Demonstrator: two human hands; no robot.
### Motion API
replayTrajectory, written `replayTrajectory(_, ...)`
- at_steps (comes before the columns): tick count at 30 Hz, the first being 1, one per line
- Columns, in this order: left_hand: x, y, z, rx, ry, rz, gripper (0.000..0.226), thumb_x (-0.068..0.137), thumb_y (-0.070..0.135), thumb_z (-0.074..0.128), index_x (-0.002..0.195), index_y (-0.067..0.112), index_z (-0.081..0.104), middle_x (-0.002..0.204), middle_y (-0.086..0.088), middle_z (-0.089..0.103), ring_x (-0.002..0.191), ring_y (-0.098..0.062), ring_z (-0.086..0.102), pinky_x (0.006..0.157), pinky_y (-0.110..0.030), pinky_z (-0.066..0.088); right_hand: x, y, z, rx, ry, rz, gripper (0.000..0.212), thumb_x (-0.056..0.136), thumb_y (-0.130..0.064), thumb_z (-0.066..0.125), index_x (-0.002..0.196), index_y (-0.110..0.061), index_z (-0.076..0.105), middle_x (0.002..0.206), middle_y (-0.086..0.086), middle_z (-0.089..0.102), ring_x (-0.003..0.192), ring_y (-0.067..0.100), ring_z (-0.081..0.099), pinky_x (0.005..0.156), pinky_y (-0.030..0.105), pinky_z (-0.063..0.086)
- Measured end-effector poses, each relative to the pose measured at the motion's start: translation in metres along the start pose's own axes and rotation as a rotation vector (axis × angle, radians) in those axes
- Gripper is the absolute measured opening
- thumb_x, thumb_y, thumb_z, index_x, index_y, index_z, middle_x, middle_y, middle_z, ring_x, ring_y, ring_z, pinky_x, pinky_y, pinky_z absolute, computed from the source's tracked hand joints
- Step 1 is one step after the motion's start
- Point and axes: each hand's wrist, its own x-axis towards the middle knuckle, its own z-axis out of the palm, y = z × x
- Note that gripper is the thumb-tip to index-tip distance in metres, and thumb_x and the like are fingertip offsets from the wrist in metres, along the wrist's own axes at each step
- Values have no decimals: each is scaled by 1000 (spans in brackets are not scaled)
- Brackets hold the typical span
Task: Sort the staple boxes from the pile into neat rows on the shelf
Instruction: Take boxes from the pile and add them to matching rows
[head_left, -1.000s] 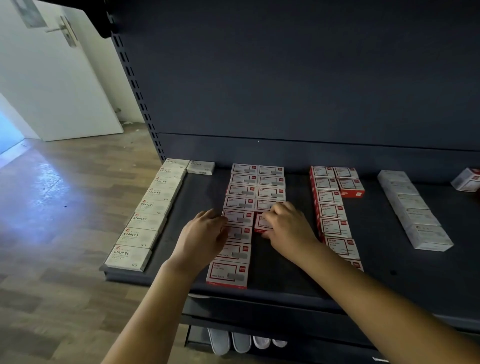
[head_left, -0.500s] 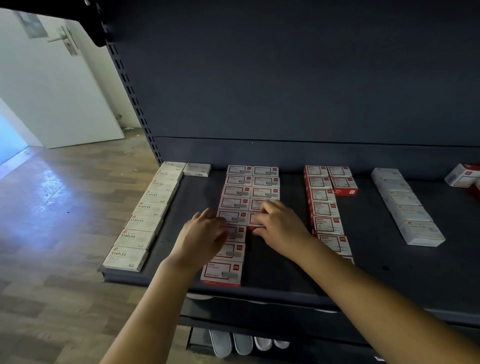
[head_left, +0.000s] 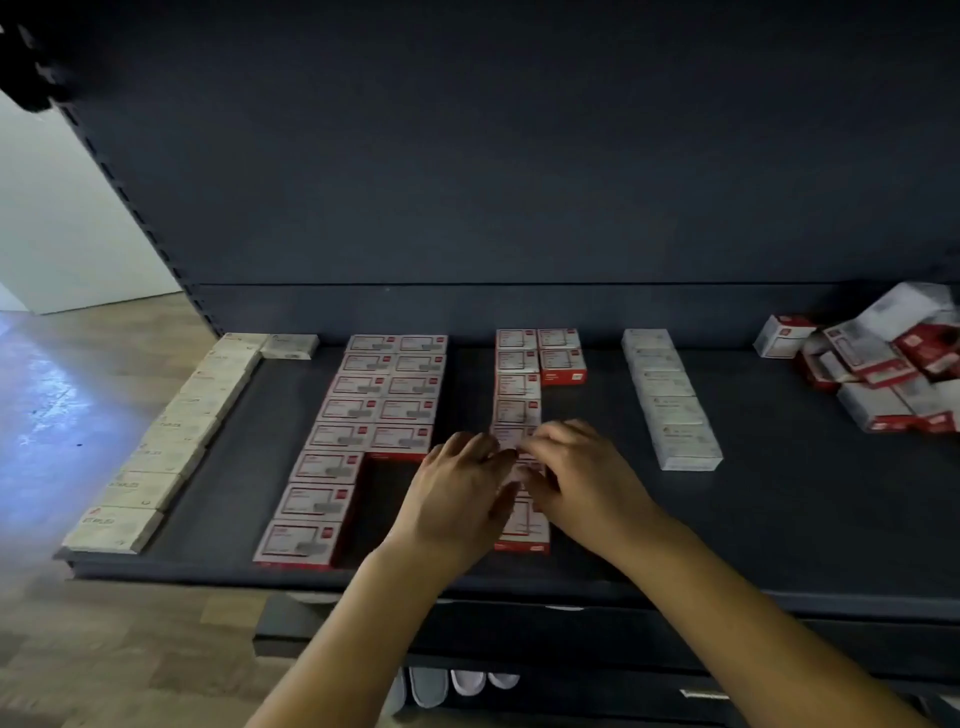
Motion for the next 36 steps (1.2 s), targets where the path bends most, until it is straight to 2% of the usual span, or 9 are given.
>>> replayTrajectory(3,19,41,9,-78,5,-2,35,81,33,44,97,18,70,92,0,66,85,-23,64,66,-36,56,-26,35,-22,5,33,23,26,91,-24,54,112,-12,64,107,3,61,104,22,52,86,37,46)
replayTrajectory(8,47,101,34,-62,30,1,38,81,33,42,97,13,71,89,-2,66,81,-26,64,63,-35,55,-66,94,-50,-43,105,51,23,78,-22,57,93,-10,70,86,3,66,81,26,63,64,39,55)
replayTrajectory(14,78,162,64,-27,0,19,37,83,32,41,93,13,71,88,-2,66,80,-26,65,64,-37,56,-110,164,-74,-71,140,112,23,74,-19,60,91,-9,72,83,4,67,75,27,64,59,38,56)
replayTrajectory(19,115,200,77,-78,58,58,38,84,33,40,97,12,70,92,-3,66,82,-26,65,64,-36,54,-116,216,-106,-67,285,173,22,72,-13,63,91,-4,71,84,11,68,74,33,65,62,38,56)
replayTrajectory(22,149,214,79,-78,111,56,35,85,30,44,95,9,70,94,-8,66,85,-30,64,67,-39,54,-97,241,-131,-119,324,292,21,78,-9,66,98,-3,69,93,16,66,88,36,62,72,37,50)
replayTrajectory(26,192,226,83,-53,25,-29,34,94,29,42,113,11,63,116,-7,58,112,-27,50,90,-38,42,-62,268,-147,-289,128,575,48,89,-34,55,129,-9,46,130,18,45,120,36,40,93,42,39)
replayTrajectory(30,221,226,97,0,-68,-77,29,95,25,43,115,12,59,121,-7,54,115,-25,45,93,-34,38,-35,284,-141,-415,-25,728,73,86,-52,54,138,-7,28,144,17,28,129,36,28,102,46,30)
replayTrajectory(33,229,222,105,36,-156,-102,28,94,24,44,114,13,60,122,-8,56,114,-27,48,91,-35,40,-28,292,-134,-509,-50,708,73,86,-51,54,139,-10,26,143,17,27,130,34,27,101,47,29)
replayTrajectory(36,230,221,103,47,-164,-97,26,94,24,44,107,11,62,116,-9,57,111,-28,49,89,-37,43,-28,298,-128,-578,-5,657,56,89,-36,55,135,-12,34,138,18,33,126,34,31,100,49,30)
